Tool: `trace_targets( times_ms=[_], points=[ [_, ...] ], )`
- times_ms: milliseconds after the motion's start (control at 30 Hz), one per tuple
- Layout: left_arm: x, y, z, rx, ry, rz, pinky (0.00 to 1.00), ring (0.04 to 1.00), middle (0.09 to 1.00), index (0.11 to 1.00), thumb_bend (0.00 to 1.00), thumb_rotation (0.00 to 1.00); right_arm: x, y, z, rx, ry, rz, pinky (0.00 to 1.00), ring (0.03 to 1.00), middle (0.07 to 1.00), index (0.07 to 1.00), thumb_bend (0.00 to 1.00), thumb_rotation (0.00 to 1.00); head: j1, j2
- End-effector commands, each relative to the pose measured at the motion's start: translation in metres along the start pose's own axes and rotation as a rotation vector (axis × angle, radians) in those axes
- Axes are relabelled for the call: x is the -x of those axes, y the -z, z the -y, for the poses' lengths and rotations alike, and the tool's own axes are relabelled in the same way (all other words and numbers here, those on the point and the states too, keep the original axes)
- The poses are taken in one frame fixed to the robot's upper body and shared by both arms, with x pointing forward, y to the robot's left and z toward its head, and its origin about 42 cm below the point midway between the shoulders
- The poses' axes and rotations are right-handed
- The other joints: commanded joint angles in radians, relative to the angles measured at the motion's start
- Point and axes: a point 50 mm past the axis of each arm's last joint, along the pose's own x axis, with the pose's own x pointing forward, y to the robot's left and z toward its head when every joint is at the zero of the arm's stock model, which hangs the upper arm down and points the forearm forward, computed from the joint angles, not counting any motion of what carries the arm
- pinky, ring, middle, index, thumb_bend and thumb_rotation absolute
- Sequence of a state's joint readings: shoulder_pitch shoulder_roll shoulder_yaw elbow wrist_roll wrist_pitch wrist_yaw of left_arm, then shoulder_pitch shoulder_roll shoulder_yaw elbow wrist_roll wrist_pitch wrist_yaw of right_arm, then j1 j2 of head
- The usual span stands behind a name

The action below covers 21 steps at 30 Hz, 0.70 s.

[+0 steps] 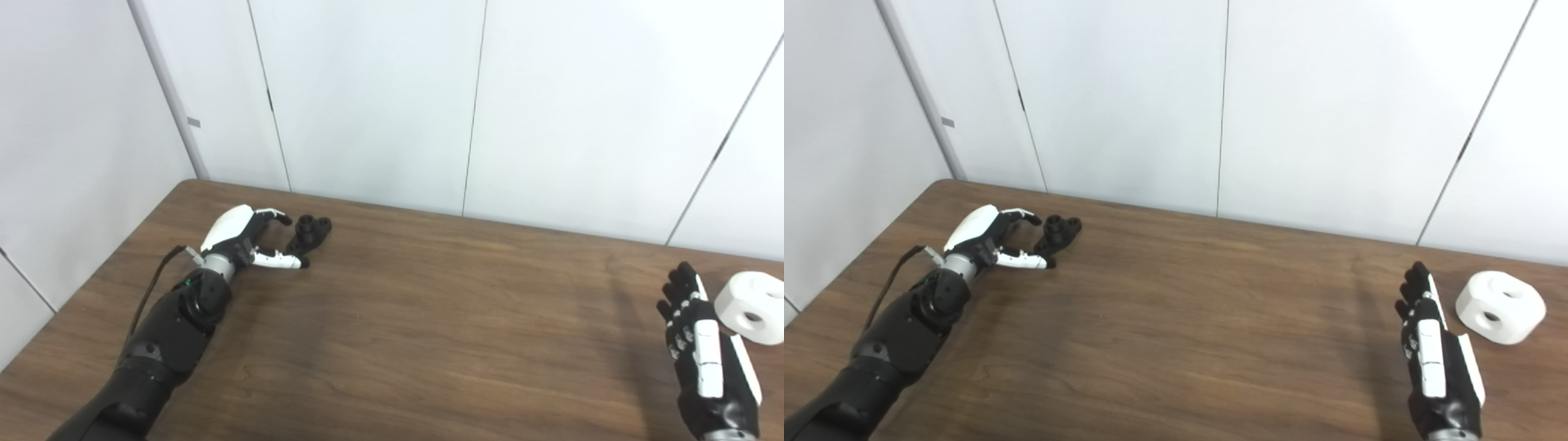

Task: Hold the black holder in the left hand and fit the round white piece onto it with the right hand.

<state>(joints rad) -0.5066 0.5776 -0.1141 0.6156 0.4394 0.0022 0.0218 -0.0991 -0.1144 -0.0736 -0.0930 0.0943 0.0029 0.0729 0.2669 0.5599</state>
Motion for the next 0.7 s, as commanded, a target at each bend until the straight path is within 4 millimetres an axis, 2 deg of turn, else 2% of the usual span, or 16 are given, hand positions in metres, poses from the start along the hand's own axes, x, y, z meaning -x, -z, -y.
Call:
trace_targets(
  times_ms=[0,300,667],
  points=[
    [-0.001,0.000,0.003,-0.017,0.046,-0.005,0.88,0.905,0.887,0.765,1.00,0.28,-0.009,-0.014,0.004,0.013,0.003,0.079,0.99,1.000,1.000,1.000,0.48,1.00,0.001,0.000],
    [-0.001,0.009,0.001,-0.076,0.062,-0.009,0.90,0.913,0.885,0.767,1.00,0.23,-0.009,-0.017,0.004,0.013,0.007,0.076,0.98,1.000,1.000,1.000,0.48,1.00,0.000,0.008],
    [0.001,0.019,-0.005,-0.219,0.149,-0.040,0.99,0.941,0.892,0.777,1.00,0.30,-0.013,-0.018,0.005,0.015,-0.007,0.075,0.99,1.000,1.000,1.000,0.50,1.00,0.006,0.019]
  ],
)
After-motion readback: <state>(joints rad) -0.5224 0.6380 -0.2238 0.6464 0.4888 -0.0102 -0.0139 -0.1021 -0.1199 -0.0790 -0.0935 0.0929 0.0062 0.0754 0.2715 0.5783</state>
